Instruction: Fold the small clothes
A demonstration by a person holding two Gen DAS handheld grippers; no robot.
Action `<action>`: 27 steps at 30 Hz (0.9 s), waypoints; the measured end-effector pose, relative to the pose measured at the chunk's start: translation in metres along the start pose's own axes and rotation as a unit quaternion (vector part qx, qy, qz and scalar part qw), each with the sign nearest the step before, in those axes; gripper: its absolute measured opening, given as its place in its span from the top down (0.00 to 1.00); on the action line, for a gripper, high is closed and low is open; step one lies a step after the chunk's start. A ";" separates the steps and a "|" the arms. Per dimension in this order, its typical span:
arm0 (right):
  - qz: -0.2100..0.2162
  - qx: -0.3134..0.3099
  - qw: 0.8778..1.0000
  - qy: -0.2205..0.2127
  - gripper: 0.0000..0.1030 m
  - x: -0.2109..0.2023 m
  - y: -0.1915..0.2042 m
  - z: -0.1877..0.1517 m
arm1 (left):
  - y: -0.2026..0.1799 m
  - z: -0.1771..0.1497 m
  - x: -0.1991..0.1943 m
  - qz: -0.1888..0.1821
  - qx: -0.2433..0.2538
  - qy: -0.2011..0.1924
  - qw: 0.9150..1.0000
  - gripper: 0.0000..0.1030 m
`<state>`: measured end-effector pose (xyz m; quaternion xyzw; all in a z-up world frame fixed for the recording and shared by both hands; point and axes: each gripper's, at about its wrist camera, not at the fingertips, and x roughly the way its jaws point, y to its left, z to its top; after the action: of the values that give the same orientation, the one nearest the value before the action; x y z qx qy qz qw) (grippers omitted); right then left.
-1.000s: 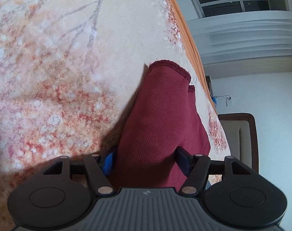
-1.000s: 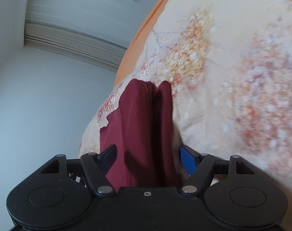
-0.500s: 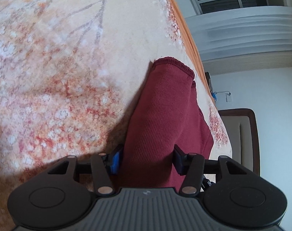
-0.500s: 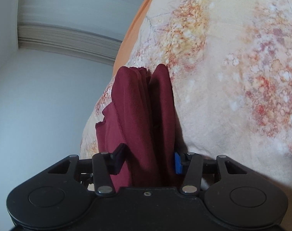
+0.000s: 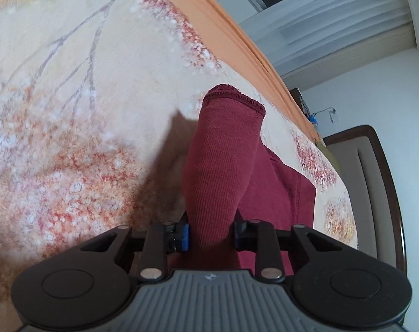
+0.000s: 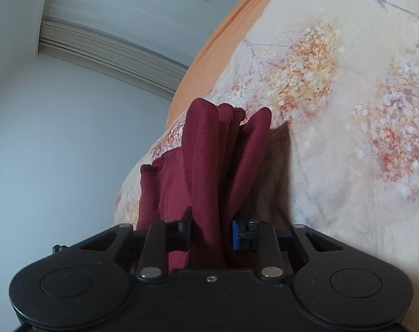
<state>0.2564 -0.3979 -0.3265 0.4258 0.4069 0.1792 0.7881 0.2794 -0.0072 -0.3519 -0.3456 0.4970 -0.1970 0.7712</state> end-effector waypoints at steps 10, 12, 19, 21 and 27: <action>0.000 -0.012 1.000 0.000 0.74 -0.020 0.028 -0.016 | -0.011 -0.008 -0.038 -0.009 0.000 -0.002 1.000 0.72; 0.000 -0.014 1.000 0.002 0.74 -0.021 0.034 -0.020 | -0.010 -0.011 -0.046 -0.009 -0.001 -0.004 1.000 0.72; 0.009 -0.035 0.999 0.019 0.74 -0.012 0.069 -0.039 | 0.004 -0.018 -0.089 -0.011 -0.011 -0.027 1.000 0.72; 0.012 -0.040 0.999 0.026 0.74 -0.003 0.080 -0.045 | 0.011 -0.020 -0.105 -0.009 -0.015 -0.036 0.999 0.72; 0.025 -0.058 0.996 0.058 0.74 0.034 0.116 -0.067 | 0.041 -0.019 -0.156 0.002 -0.038 -0.066 0.997 0.72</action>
<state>0.2313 -0.2743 -0.2688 0.3787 0.4304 0.2469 0.7813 0.1935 0.1156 -0.2888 -0.3856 0.4527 -0.1528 0.7893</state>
